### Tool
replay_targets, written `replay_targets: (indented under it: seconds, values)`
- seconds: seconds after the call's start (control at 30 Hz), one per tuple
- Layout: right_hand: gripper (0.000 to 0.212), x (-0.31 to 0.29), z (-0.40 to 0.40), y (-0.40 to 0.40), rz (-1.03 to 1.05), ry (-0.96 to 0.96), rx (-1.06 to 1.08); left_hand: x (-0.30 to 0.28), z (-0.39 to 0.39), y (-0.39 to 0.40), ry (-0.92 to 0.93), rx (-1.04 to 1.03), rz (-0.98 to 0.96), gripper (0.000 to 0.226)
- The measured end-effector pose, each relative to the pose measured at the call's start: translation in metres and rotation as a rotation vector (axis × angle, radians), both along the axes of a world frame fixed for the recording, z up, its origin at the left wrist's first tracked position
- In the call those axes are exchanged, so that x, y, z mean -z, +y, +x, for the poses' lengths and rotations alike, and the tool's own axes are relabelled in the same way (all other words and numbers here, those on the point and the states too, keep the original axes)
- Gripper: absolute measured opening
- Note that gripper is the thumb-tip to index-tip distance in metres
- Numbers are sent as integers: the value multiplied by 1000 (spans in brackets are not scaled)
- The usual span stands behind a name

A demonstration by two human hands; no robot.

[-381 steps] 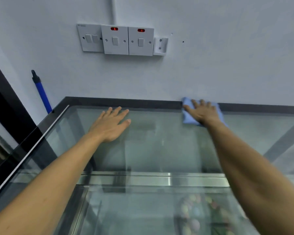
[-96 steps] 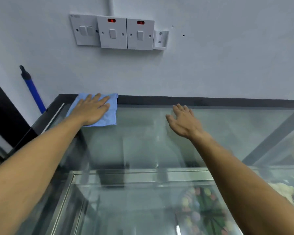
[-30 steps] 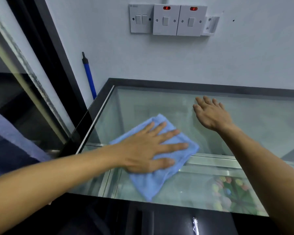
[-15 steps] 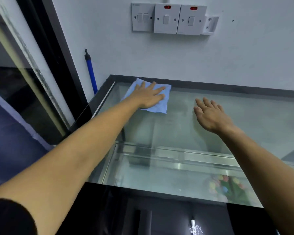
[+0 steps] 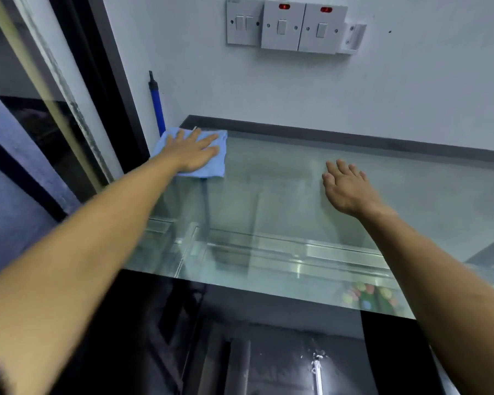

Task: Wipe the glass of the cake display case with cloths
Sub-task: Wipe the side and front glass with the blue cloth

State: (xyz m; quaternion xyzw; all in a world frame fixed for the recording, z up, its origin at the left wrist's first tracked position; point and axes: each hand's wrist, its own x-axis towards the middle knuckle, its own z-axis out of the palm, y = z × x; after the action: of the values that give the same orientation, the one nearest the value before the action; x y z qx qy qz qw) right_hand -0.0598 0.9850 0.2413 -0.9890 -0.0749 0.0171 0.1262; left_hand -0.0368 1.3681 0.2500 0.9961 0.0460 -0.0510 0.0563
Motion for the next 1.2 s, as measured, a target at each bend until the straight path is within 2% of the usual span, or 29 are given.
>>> replay_targets:
  seconds: [0.07, 0.13, 0.27, 0.33, 0.37, 0.43, 0.5, 0.57, 0.67, 0.77, 0.83, 0.9, 1.0, 1.07, 1.13, 1.2]
  values:
    - [57, 1, -3, 0, 8, -5, 2, -7, 13, -42, 8, 0, -24, 61]
    - [56, -1, -4, -2, 7, -15, -11, -6, -11, -90, 10, 156, -31, 58]
    - [55, -3, -8, -4, 8, -30, -43, 7, -157, -139, 1, 642, 3, 58]
    - [56, -3, -8, -5, 6, -28, -48, 7, -225, -120, -45, 736, -55, 59]
    - [56, -3, -7, -5, 8, -23, -44, 6, -239, -97, -57, 714, -63, 61]
    - [58, -1, -5, -4, 1, -19, -41, 6, -229, -45, -69, 526, -29, 69]
    - [58, 2, -4, -5, -5, -23, -31, 0, -183, -5, -39, 307, -21, 82]
    - [58, 3, -2, -5, -8, -26, -23, 0, -115, 18, -16, 182, -15, 80]
    - [59, 4, -1, -3, -10, -24, -20, -2, -12, 23, -26, 38, -16, 68]
    - [58, 4, -3, -4, -4, -39, 1, -4, 41, -16, -6, 2, -37, 64]
    - [58, 3, -4, -3, -7, -37, -10, -2, 30, -60, 4, 119, -44, 63]
    - [57, -2, -8, -3, 5, -38, -16, 2, -14, -104, 12, 329, -26, 64]
    - [53, -9, -14, -5, 64, -50, -37, 6, -133, -145, -32, 720, 54, 68]
    - [54, -13, -26, -8, 72, -47, -58, 5, -213, -136, -45, 936, -8, 64]
    - [56, -16, -51, -15, 37, -32, -98, 7, -238, -93, -102, 930, -50, 60]
    - [58, -16, -84, -27, -8, 10, -121, 8, -215, -38, -124, 583, -36, 64]
